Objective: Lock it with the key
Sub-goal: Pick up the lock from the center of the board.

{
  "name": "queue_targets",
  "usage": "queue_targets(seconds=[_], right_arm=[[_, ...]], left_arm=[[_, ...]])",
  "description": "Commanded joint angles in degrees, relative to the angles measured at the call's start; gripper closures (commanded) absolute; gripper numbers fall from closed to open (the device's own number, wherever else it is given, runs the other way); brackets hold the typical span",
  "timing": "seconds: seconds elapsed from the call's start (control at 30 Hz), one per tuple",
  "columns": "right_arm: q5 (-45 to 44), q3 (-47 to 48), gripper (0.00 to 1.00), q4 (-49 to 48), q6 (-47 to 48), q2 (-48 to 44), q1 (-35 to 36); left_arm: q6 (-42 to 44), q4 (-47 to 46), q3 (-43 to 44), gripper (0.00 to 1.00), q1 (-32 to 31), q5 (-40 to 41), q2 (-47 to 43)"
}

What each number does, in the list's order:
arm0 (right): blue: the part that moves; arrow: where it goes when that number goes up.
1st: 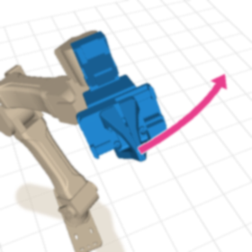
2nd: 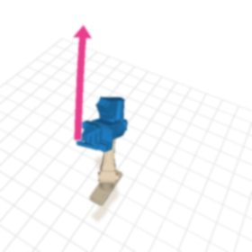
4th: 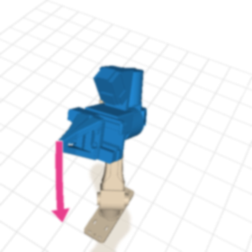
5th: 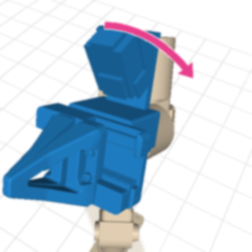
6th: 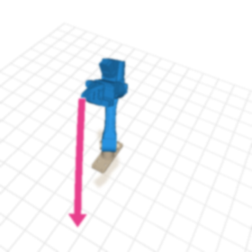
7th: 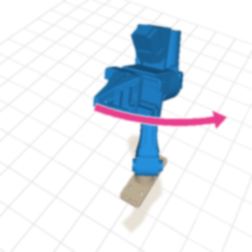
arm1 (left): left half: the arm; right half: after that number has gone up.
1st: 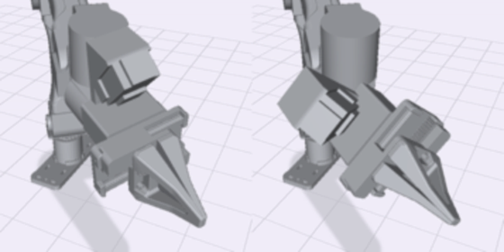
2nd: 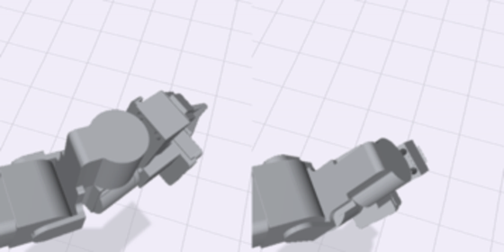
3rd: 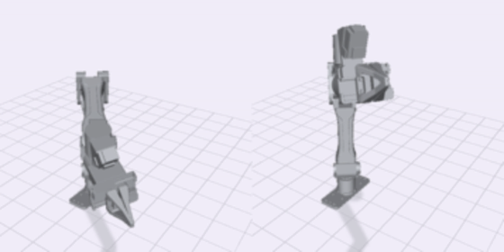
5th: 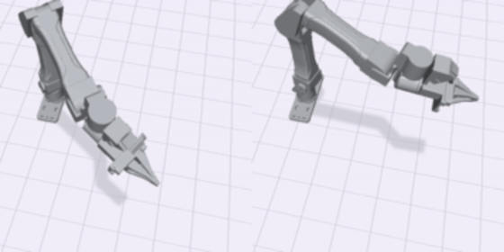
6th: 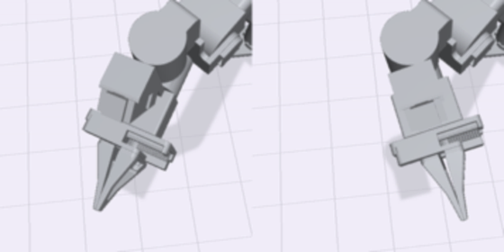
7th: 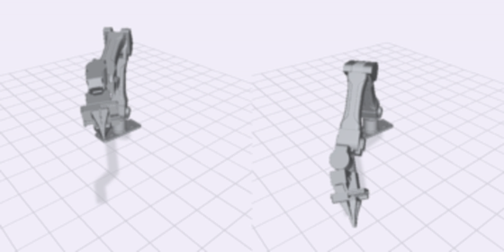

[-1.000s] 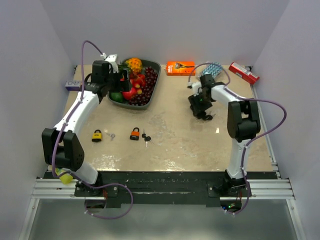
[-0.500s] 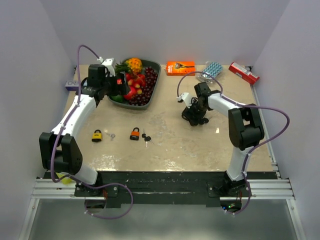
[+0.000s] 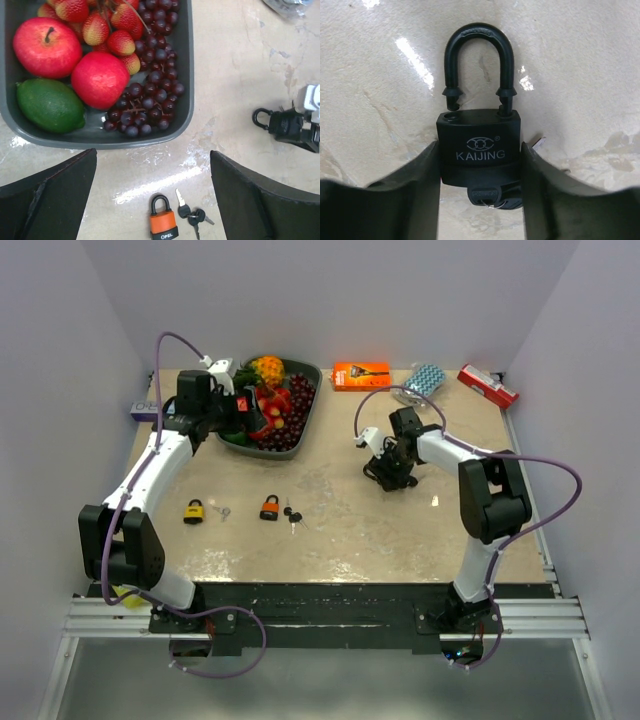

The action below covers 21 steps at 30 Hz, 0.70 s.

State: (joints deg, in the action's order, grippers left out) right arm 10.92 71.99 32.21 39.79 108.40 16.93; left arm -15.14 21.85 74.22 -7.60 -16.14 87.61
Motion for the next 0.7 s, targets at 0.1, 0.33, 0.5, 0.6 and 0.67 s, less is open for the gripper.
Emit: queue_targets(seconds=[0.1,0.33,0.5,0.6,0.67], right_arm=[[6.9,2.9,1.00,3.9,1.1,-3.7,0.3],[23.1,12.6,1.00,13.6,1.1,-12.9,0.4],[30.2,17.2,1.00,18.0,0.1,-16.8,1.6],[33.3,19.0,1.00,21.6,2.2,-17.6,3.1],[34.4,19.5,1.00,24.0,4.3,-17.9,3.7]], left_arm=[[7.3,-3.6,0.3,0.01,0.4,-11.0,-1.7],[19.3,-11.7,-6.4,0.02,0.4,-25.3,-4.4],[24.9,-14.1,-9.1,0.04,0.2,-38.5,-5.5],[31.5,-17.8,-11.8,0.04,-1.2,-42.3,-8.4],[42.0,-17.6,-13.1,0.05,-4.0,-41.8,-11.3]])
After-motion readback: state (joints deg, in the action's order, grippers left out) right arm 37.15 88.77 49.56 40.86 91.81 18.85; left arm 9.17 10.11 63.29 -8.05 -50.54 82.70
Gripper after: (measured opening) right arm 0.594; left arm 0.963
